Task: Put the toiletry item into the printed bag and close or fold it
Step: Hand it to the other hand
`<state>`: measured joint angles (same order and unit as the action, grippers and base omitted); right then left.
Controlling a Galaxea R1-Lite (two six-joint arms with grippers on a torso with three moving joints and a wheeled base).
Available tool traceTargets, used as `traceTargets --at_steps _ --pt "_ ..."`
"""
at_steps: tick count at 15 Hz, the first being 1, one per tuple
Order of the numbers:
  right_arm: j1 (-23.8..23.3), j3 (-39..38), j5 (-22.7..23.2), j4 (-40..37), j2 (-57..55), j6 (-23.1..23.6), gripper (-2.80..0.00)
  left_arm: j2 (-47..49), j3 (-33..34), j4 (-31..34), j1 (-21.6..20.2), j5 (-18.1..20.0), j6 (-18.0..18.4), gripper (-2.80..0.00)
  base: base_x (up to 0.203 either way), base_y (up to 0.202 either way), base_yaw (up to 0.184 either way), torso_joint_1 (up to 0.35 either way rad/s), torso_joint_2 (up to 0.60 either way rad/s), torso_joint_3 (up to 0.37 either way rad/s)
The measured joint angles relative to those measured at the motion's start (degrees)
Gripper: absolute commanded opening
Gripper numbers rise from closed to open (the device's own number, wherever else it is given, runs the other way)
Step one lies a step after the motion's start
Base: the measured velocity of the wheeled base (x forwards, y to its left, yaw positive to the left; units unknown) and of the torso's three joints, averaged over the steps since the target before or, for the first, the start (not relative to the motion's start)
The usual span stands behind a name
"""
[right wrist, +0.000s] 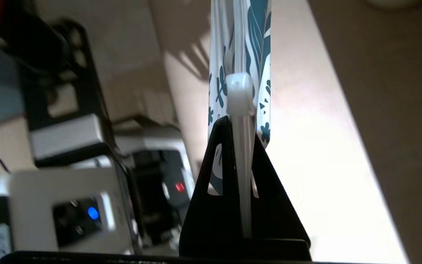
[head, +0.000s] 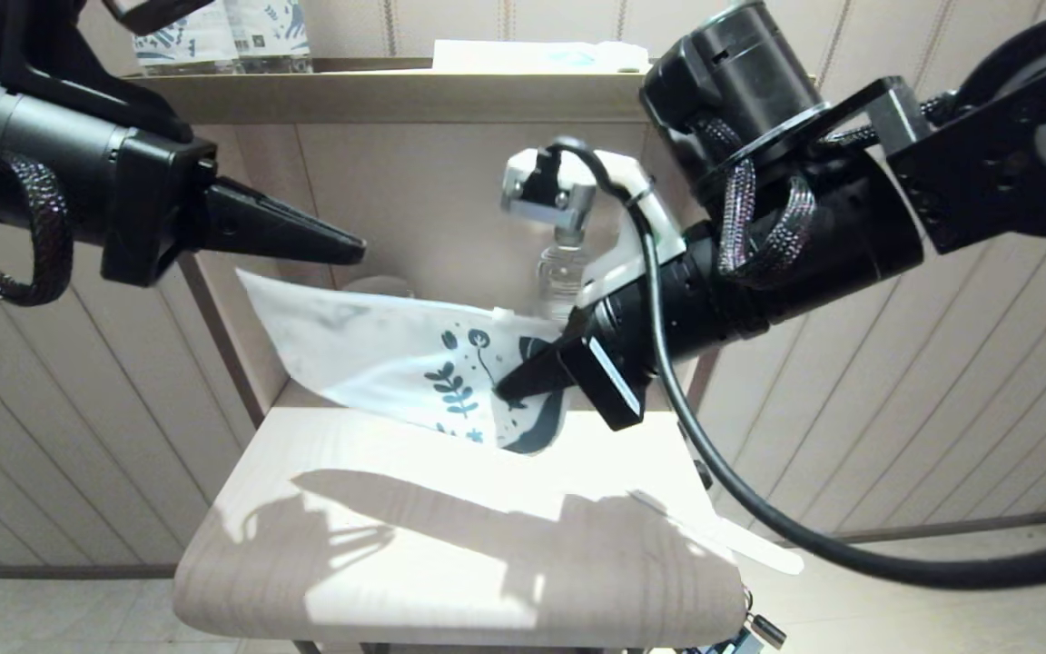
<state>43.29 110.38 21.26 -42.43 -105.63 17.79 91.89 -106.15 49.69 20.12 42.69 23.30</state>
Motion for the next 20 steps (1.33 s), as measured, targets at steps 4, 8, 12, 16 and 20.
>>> traceTargets --at_steps 4,8,12,16,20 --pt "0.94 0.35 -6.92 -7.18 1.84 2.32 -2.8 -0.5 -1.3 6.47 -0.39 -2.6 5.94 -2.8 0.0 0.0 0.0 0.0 0.0 0.0" --pt "1.96 0.12 -6.64 -7.08 2.59 2.35 -2.8 -1.99 1.28 7.48 -0.44 -3.2 8.73 0.0 0.0 0.0 0.0 0.0 0.0 0.0" --pt "4.34 0.09 -6.44 -7.08 2.92 2.36 -2.8 -2.54 6.52 4.8 0.55 -2.69 11.35 0.0 0.0 0.0 0.0 0.0 0.0 0.0" --pt "4.33 -0.19 -3.85 -7.08 3.14 2.39 -2.8 -2.49 8.89 3.92 0.89 -2.43 12.46 0.0 0.0 0.0 0.0 0.0 0.0 0.0" --pt "3.89 -0.57 -0.16 -7.06 3.26 2.32 -2.8 -2.23 13.2 -1.8 0.52 -0.77 12.92 0.0 0.0 0.0 0.0 0.0 0.0 0.0"
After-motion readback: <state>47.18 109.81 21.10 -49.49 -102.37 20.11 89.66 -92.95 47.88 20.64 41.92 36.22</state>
